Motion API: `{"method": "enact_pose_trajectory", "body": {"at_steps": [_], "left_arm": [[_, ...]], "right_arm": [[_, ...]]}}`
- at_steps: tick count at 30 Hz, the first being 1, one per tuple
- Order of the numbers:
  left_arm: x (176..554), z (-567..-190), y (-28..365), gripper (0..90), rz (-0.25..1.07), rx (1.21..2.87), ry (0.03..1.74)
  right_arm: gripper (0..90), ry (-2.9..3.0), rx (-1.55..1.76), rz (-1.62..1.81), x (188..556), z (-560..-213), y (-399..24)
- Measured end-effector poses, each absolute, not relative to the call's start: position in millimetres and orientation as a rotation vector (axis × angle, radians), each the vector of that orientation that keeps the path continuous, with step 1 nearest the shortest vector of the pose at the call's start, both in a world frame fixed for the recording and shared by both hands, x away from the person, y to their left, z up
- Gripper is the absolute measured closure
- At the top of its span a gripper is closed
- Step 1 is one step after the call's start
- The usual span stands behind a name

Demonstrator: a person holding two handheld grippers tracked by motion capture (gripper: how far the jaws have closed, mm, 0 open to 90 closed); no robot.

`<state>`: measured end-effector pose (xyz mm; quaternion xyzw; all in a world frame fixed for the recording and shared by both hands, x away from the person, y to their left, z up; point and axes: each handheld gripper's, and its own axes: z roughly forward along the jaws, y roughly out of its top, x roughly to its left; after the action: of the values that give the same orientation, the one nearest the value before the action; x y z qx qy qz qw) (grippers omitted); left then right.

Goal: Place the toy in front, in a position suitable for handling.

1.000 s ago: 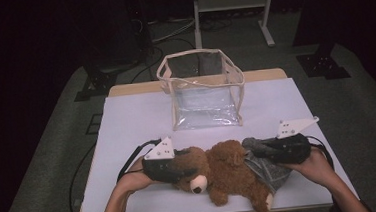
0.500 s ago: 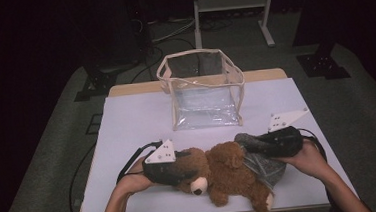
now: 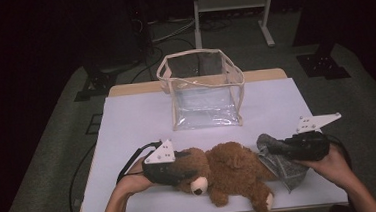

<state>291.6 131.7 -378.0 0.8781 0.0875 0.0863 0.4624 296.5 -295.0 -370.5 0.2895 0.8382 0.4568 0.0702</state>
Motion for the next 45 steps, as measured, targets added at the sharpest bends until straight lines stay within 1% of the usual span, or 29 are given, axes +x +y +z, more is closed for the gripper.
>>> {"method": "enact_pose_trajectory", "body": {"at_steps": [3, 4, 8, 13, 18, 23, 26, 28, 31, 33, 39, 43, 45], "left_arm": [[292, -378, 132, 43.8, 0.212, 2.156, 0.221], [292, -378, 132, 43.7, 0.212, 2.156, 0.221], [292, -378, 132, 43.7, 0.216, 2.16, 0.218], [292, -378, 131, 43.8, 0.218, 2.159, 0.219], [291, -377, 131, 43.7, 0.219, 2.159, 0.22], [291, -378, 131, 43.8, 0.223, 2.156, 0.217], [290, -378, 131, 43.7, 0.224, 2.152, 0.219], [290, -378, 131, 43.7, 0.23, 2.153, 0.216], [291, -378, 131, 43.7, 0.229, 2.154, 0.214], [291, -378, 130, 43.6, 0.229, 2.151, 0.209], [290, -378, 131, 41.9, 0.228, 2.148, 0.209], [290, -376, 134, 34.9, 0.233, 2.138, 0.221], [292, -375, 138, 28.1, 0.228, 2.139, 0.259]], "right_arm": [[74.8, 2.512, 0.822, 1.39, 293, -350, -294], [74.8, 2.512, 0.822, 1.39, 293, -350, -294], [74.8, 2.527, 0.735, 1.419, 293, -325, -279], [74.8, 2.56, 0.586, 1.426, 297, -297, -244], [74.7, 2.633, 0.451, 1.396, 302, -281, -198], [74.8, 2.71, 0.366, 1.332, 315, -290, -152], [74.8, 2.756, 0.352, 1.261, 323, -306, -134], [74.8, 2.776, 0.357, 1.219, 327, -318, -129], [74.8, 2.786, 0.426, 1.221, 331, -333, -135], [74.9, 2.772, 0.496, 1.288, 334, -341, -149], [75.1, 2.763, 0.547, 1.34, 332, -352, -162], [75.3, 2.744, 0.565, 1.381, 328, -358, -169], [75.3, 2.734, 0.568, 1.395, 326, -359, -172]]}}
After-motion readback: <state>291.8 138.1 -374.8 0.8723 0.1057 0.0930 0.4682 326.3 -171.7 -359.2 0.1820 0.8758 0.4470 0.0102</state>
